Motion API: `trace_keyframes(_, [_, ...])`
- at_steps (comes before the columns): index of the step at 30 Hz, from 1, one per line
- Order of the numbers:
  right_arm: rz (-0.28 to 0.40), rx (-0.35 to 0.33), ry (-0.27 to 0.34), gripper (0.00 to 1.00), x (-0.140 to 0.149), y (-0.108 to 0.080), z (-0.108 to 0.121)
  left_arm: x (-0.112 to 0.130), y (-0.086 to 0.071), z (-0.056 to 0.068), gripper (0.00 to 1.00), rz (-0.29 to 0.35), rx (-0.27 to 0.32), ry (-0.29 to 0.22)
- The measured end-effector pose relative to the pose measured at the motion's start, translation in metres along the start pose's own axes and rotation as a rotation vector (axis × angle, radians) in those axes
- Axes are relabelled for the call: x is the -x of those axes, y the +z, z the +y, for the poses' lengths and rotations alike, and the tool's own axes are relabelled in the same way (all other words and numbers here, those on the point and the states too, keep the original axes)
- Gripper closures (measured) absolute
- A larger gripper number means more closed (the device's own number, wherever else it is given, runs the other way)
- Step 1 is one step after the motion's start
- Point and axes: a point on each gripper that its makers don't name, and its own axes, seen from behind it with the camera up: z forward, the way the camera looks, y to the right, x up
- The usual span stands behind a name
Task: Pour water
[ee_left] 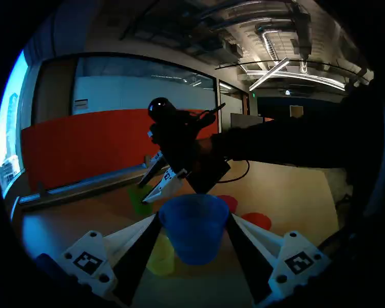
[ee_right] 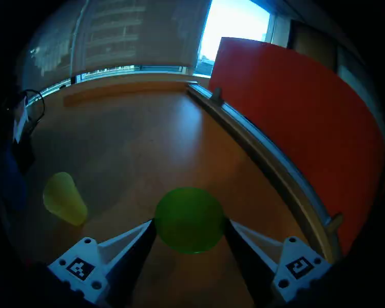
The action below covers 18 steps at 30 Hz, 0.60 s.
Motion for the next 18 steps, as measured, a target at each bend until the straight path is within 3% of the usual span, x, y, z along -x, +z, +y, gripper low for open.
trace_keyframes(5, [0.051,0.016,0.016,0.05,-0.014,-0.020,-0.002,-0.005,-0.001,0.002,0.13,0.005,-0.001,0.002])
trace_keyframes(18, [0.226,0.065,0.128,0.05,-0.058,-0.083,-0.013,-0.008,-0.001,-0.003,0.12,0.003,-0.031,-0.002])
